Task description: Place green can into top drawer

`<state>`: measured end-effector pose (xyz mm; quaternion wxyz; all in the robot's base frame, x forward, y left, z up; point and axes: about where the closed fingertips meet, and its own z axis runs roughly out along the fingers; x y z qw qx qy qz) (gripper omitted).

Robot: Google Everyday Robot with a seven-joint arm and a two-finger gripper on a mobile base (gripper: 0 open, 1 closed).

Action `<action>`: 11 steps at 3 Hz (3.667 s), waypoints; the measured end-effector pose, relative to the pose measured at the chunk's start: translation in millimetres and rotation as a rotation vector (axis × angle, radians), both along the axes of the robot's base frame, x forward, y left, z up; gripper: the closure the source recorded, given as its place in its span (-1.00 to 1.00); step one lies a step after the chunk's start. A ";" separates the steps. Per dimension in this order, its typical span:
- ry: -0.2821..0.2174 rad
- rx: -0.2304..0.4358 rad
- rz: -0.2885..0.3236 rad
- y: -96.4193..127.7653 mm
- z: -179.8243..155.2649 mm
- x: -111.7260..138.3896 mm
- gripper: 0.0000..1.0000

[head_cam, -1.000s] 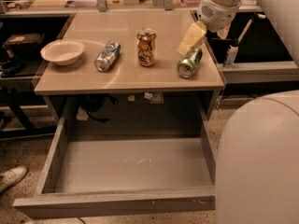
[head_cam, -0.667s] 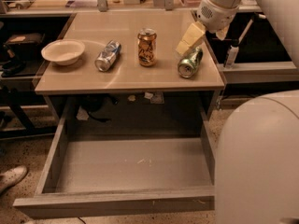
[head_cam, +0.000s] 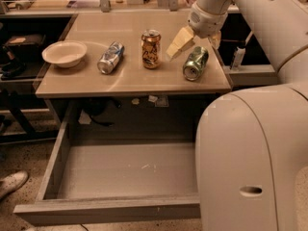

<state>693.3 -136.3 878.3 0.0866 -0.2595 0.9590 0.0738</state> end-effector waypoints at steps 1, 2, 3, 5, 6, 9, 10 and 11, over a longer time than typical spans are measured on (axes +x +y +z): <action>0.032 0.000 -0.037 4.9 -14.6 7.8 -1.00; 0.044 -0.001 -0.057 9.9 -22.6 14.9 -1.00; 0.046 -0.003 -0.069 13.2 -27.2 21.5 -1.00; 0.052 -0.009 -0.073 16.5 -45.0 33.2 -1.00; 0.052 -0.009 -0.073 16.5 -45.0 33.3 -0.62; 0.051 -0.009 -0.073 16.5 -45.0 33.3 0.78; 0.028 -0.004 -0.075 18.9 -45.3 39.6 1.00; 0.027 -0.011 -0.128 6.6 -37.5 26.9 1.00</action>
Offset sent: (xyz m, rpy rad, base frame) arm 0.0060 0.0051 -0.0212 -0.0275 0.1358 -0.0723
